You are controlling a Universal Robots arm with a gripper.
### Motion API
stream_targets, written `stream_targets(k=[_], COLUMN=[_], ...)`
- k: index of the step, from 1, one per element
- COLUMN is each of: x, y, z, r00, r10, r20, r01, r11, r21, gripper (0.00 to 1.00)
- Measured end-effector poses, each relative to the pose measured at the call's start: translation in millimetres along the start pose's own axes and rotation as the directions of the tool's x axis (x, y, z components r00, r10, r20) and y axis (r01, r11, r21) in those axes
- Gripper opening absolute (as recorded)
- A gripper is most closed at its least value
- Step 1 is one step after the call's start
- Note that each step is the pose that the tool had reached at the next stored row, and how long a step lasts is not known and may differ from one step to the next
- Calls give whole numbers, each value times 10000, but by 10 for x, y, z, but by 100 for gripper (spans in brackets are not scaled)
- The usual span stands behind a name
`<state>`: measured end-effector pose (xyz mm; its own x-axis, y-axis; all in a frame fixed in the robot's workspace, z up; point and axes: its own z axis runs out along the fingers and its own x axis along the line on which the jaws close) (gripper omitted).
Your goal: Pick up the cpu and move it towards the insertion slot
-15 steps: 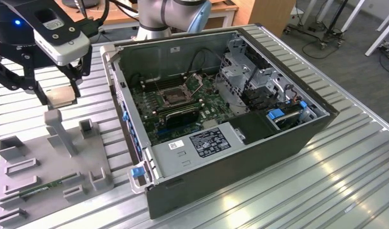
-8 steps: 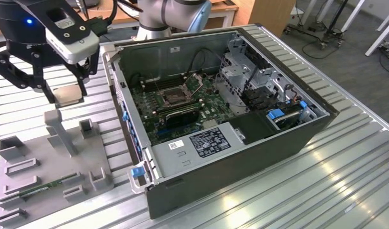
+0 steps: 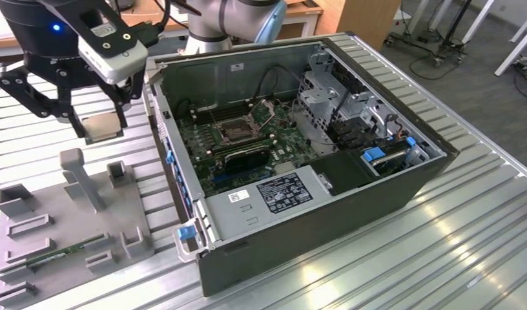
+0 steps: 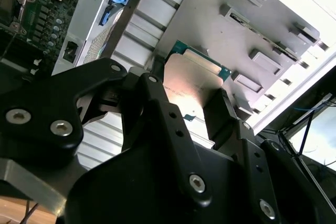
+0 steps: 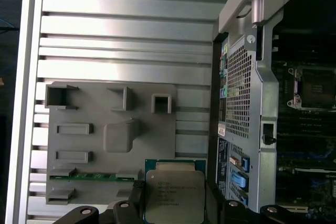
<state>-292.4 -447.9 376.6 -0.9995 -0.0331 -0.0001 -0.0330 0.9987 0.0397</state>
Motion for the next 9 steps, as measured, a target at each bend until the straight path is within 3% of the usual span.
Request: stream_targets(k=[9], x=[-130], y=[-4], z=[0], r00=[10000], r10=[0], r20=[0], r01=[0], r11=[10000], r21=[0], gripper=[55])
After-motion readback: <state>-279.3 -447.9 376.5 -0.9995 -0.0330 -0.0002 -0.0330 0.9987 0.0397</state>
